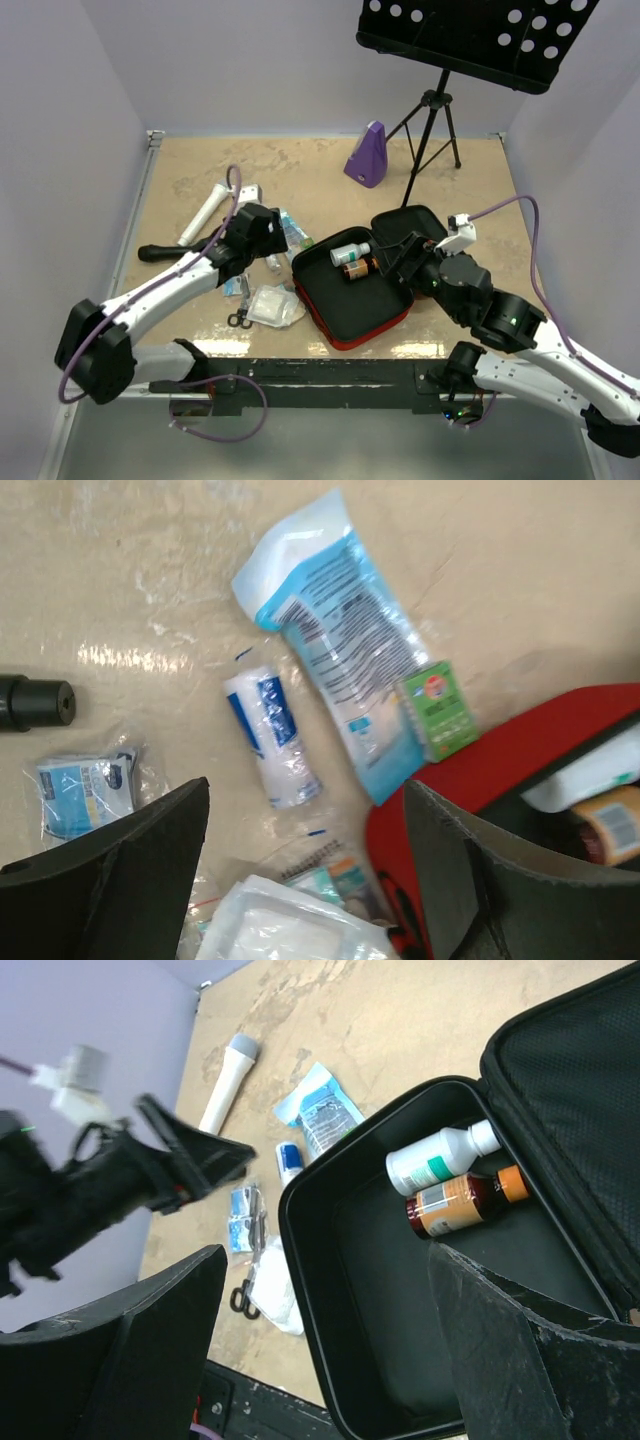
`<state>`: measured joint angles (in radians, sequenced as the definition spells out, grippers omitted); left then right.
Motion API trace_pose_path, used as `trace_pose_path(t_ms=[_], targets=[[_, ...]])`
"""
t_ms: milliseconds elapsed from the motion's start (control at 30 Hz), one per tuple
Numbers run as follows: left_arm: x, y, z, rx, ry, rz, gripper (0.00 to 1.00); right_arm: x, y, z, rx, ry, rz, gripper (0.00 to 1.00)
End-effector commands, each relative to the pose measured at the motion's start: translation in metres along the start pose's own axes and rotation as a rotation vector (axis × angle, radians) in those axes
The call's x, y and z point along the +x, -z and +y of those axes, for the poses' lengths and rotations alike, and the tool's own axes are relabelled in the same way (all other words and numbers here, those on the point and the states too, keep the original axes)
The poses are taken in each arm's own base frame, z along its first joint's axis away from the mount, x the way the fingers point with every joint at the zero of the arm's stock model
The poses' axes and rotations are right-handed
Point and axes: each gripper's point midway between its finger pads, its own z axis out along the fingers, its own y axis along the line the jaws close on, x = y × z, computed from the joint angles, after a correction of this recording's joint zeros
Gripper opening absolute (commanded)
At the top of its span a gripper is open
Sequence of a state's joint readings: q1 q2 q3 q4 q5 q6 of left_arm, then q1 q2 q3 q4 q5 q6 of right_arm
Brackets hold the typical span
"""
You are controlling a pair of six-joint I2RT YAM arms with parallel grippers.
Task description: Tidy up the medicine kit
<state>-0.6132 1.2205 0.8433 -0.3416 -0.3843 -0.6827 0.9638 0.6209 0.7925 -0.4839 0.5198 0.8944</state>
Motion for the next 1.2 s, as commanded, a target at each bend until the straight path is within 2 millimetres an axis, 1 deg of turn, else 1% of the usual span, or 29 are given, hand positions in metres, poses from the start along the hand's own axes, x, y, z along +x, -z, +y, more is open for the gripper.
trace_pose_path(t_ms=[0, 133, 200, 233, 267, 333, 567, 667, 767, 833, 900, 967, 1000, 1067, 1100, 1167], targets=[[0.025, -0.029, 0.018, -0.057, -0.097, 0.089, 0.84, -0.009, 0.003, 0.015, -0.057, -0.008, -0.016, 0.87], [0.036, -0.046, 0.022, -0.076, -0.114, 0.125, 0.85, -0.005, 0.003, 0.012, -0.056, -0.019, -0.007, 0.87], [0.043, -0.055, 0.030, -0.114, -0.127, 0.148, 0.84, -0.002, 0.004, 0.012, -0.067, -0.028, 0.002, 0.87], [0.048, -0.060, 0.034, -0.127, -0.128, 0.162, 0.83, -0.001, 0.004, 0.012, -0.068, -0.028, 0.005, 0.87], [0.051, -0.064, 0.038, -0.136, -0.128, 0.177, 0.79, 0.000, 0.005, 0.011, -0.069, -0.031, 0.007, 0.87], [0.058, -0.070, 0.041, -0.143, -0.125, 0.197, 0.75, 0.001, 0.005, 0.009, -0.066, -0.032, 0.007, 0.87], [0.074, -0.082, 0.039, -0.119, -0.136, 0.247, 0.65, 0.004, 0.003, 0.009, -0.068, -0.034, 0.012, 0.87], [0.078, -0.083, 0.040, -0.119, -0.143, 0.259, 0.53, 0.005, 0.003, 0.011, -0.077, -0.039, 0.014, 0.87], [0.075, -0.080, 0.040, -0.115, -0.145, 0.246, 0.42, 0.005, 0.003, 0.011, -0.080, -0.041, 0.016, 0.86], [0.064, -0.073, 0.037, -0.101, -0.141, 0.218, 0.35, 0.005, 0.003, 0.011, -0.080, -0.042, 0.016, 0.86], [0.048, -0.062, 0.030, -0.075, -0.133, 0.176, 0.30, 0.004, 0.004, 0.011, -0.081, -0.044, 0.013, 0.86], [0.026, -0.043, 0.022, -0.027, -0.129, 0.113, 0.27, 0.002, 0.005, 0.012, -0.082, -0.039, 0.010, 0.86], [0.016, -0.033, 0.013, 0.018, -0.141, 0.079, 0.27, 0.002, 0.005, 0.012, -0.079, -0.039, 0.009, 0.86], [-0.004, -0.007, -0.017, 0.156, -0.209, -0.024, 0.27, 0.001, 0.003, 0.012, -0.075, -0.035, 0.006, 0.87], [-0.009, 0.008, -0.034, 0.224, -0.244, -0.065, 0.27, 0.001, 0.002, 0.012, -0.073, -0.032, 0.003, 0.86], [-0.012, 0.035, -0.065, 0.351, -0.294, -0.107, 0.27, 0.002, 0.000, 0.013, -0.074, -0.027, 0.002, 0.86]])
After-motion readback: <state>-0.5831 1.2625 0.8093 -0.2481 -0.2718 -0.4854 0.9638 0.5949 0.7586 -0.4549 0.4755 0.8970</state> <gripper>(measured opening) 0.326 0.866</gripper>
